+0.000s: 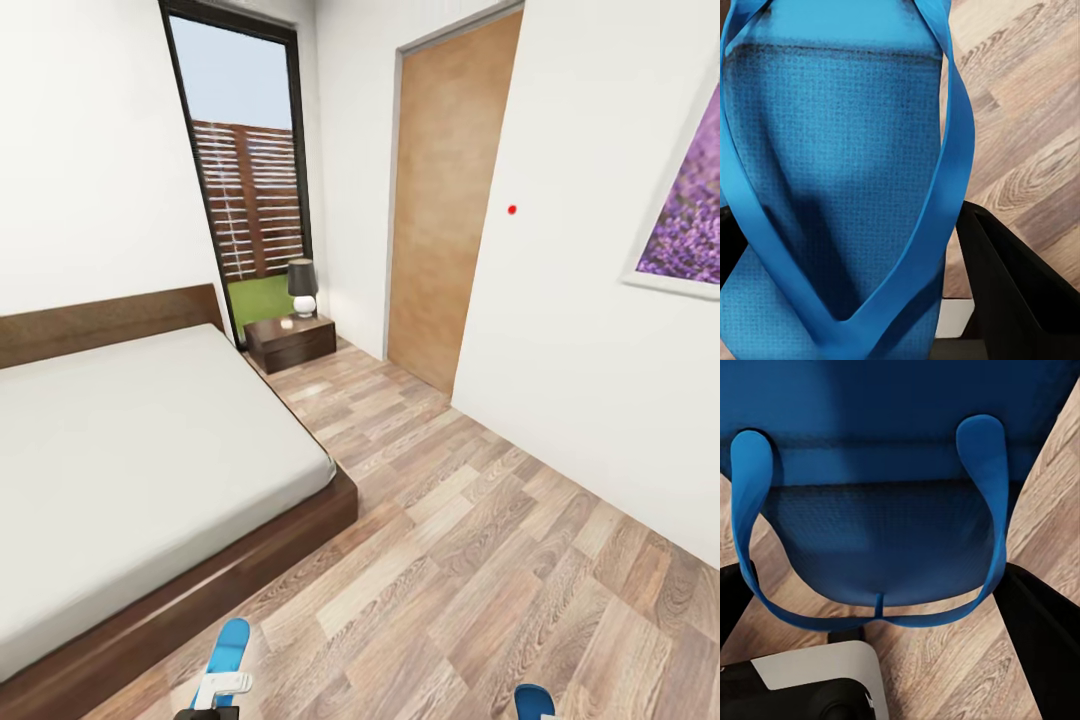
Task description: In the bedroom, move the book from the bed onto either nightstand, and place the two sandals side by side next to the bed.
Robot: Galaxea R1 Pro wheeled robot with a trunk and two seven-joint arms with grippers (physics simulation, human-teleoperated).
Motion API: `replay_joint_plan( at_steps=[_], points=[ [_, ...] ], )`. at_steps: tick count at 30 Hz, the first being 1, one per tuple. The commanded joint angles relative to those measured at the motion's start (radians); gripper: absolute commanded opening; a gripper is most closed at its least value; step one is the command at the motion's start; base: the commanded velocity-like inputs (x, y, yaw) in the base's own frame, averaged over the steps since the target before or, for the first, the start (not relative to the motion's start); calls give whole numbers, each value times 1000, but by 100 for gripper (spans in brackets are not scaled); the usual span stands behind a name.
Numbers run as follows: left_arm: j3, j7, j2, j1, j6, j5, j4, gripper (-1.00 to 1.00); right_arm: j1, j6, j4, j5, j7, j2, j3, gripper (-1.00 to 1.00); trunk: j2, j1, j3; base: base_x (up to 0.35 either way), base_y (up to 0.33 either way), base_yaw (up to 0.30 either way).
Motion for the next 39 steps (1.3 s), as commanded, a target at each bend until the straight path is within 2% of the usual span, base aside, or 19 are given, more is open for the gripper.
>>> replay_joint_plan(
  at_steps=[1,30,39],
  points=[
    [-8,-1,1,-1,-2,8,0,-100,0,-4,1,-12,-3,-1,8,-100,-2,0,0,0,0,0],
    [-8,-1,1,-1,-2,8,0,-100,-1,-4,1,-12,-3,1,8,-100,-2,0,45,0,0,0],
    [-8,-1,0,-1,-2,8,0,-100,0,-4,0,-11,-3,1,8,-100,-2,0,49,0,0,0]
  ],
)
